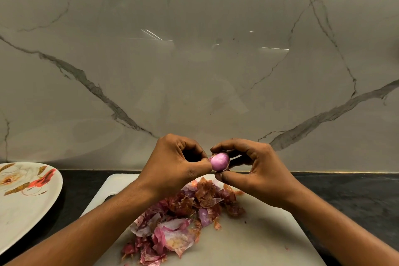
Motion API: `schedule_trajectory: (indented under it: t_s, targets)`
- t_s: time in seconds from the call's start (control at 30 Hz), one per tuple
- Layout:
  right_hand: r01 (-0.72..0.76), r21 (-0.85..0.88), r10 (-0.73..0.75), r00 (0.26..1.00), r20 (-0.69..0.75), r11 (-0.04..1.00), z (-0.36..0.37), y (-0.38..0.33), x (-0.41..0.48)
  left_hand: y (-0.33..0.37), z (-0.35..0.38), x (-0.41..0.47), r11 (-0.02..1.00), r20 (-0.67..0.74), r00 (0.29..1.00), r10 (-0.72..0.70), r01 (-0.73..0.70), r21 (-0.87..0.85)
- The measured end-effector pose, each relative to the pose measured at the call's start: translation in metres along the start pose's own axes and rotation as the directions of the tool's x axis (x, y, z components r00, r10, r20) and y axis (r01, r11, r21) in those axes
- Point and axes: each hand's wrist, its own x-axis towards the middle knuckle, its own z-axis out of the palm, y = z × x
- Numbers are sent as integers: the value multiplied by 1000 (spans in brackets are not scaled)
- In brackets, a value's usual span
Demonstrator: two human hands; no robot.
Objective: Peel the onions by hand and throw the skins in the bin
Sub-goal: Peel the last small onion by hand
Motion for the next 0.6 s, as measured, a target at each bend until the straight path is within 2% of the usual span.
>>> schedule_trajectory:
  t_s: [0.3,0.4,0.6]
  targets:
    - [-59,90,58,998,11,994,-3,0,2,-11,1,3,999,-41,999,-11,12,36]
    - [-66,92,67,998,-7,994,-3,-2,2,-14,1,4,1000,-69,997,-21,20,-12]
    - [-67,81,69,997,-27,994,-2,-3,2,-13,2,4,999,-36,999,16,-17,-30]
